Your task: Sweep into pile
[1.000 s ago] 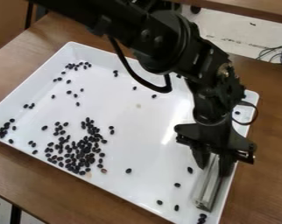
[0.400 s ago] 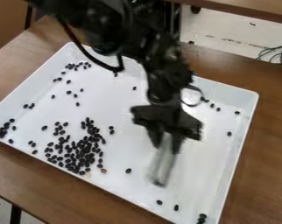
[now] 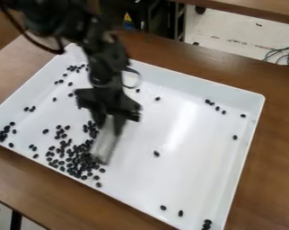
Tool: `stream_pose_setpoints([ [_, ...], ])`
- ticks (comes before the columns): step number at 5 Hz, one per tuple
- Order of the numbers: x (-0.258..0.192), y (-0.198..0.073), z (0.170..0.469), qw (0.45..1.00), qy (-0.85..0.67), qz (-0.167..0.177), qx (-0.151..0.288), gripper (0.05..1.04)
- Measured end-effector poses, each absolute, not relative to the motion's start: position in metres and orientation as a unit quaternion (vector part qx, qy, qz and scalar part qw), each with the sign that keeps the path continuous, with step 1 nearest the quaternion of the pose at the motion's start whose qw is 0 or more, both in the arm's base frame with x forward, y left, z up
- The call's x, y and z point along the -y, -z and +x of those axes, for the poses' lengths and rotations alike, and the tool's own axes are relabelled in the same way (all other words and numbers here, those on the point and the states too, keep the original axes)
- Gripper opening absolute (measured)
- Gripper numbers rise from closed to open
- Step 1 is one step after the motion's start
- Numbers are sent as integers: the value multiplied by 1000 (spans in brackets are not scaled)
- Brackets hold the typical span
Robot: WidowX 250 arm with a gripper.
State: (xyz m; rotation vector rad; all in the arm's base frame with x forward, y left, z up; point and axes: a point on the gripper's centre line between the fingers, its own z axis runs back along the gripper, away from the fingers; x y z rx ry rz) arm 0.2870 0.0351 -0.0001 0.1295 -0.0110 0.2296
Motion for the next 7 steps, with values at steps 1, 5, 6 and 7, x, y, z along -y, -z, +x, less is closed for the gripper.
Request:
stream_pose_setpoints([
  [1, -76, 2, 277, 992, -107, 65, -4, 352],
  [5, -126, -5, 269, 993, -107, 43, -28, 352],
  [6, -80, -8, 282, 995, -91, 28, -39, 352],
  [7, -23, -13, 291, 996, -72, 36, -45, 352],
])
